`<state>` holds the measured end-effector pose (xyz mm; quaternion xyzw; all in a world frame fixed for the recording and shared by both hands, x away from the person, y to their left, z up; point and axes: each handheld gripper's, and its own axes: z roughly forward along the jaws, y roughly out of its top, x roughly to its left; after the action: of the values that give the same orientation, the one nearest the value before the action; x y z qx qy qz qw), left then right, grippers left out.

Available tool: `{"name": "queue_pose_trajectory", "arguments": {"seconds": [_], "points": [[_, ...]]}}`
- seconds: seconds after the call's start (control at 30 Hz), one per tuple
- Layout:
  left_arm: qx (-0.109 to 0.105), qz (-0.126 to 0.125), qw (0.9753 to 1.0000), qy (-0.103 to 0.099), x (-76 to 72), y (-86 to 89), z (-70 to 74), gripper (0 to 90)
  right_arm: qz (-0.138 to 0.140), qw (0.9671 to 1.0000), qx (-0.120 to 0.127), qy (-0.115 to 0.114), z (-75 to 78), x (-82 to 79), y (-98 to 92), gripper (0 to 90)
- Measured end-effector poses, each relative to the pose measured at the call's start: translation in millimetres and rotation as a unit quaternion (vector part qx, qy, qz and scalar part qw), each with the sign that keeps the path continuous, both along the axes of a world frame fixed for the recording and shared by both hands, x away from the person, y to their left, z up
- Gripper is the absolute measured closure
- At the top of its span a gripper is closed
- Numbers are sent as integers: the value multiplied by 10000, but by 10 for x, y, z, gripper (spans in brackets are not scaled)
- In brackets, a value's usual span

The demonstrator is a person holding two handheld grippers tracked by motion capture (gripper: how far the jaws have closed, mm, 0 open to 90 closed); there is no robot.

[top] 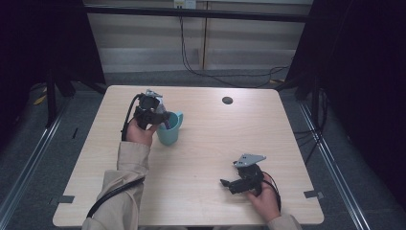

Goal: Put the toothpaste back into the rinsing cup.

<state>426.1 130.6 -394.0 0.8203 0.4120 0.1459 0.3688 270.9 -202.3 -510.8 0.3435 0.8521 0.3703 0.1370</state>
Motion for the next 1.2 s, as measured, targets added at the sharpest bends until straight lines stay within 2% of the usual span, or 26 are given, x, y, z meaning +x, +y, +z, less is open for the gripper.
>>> {"name": "queue_pose_trajectory", "arguments": {"seconds": [0.1,0.2,0.4,0.43,0.47,0.5,0.63,0.67,0.8,1.03,1.2], "points": [[63,14,10000,14,-7,-11,-50,757,2,10000,-7,-10,0,1,0,130],[21,30,10000,38,-17,-9,-94,755,-2,10000,1,-9,-1,1,0,130],[1,34,10000,-52,-49,3,-106,742,-5,10000,0,-5,0,0,0,130],[1,34,10000,-52,-49,3,-106,727,-5,10000,0,-5,0,0,0,130],[-69,128,9998,-120,-68,13,-99,663,-6,10000,-1,-3,0,-1,0,130],[-53,86,9999,-126,-71,26,-97,632,-18,10000,-1,4,1,-3,1,130],[-17,69,9999,-93,-106,26,-120,619,-17,10000,-1,4,0,-4,1,130],[59,71,9999,-105,-110,36,-125,606,-16,10000,0,2,0,-4,1,130],[52,102,9998,-142,-131,41,-143,494,-12,10000,-4,2,0,-5,0,131],[25,145,9998,-160,-169,68,-133,405,-8,10000,-1,5,0,-4,0,130],[23,158,9997,-201,-201,95,-129,375,-7,10000,-6,7,1,-6,-1,131]]}}
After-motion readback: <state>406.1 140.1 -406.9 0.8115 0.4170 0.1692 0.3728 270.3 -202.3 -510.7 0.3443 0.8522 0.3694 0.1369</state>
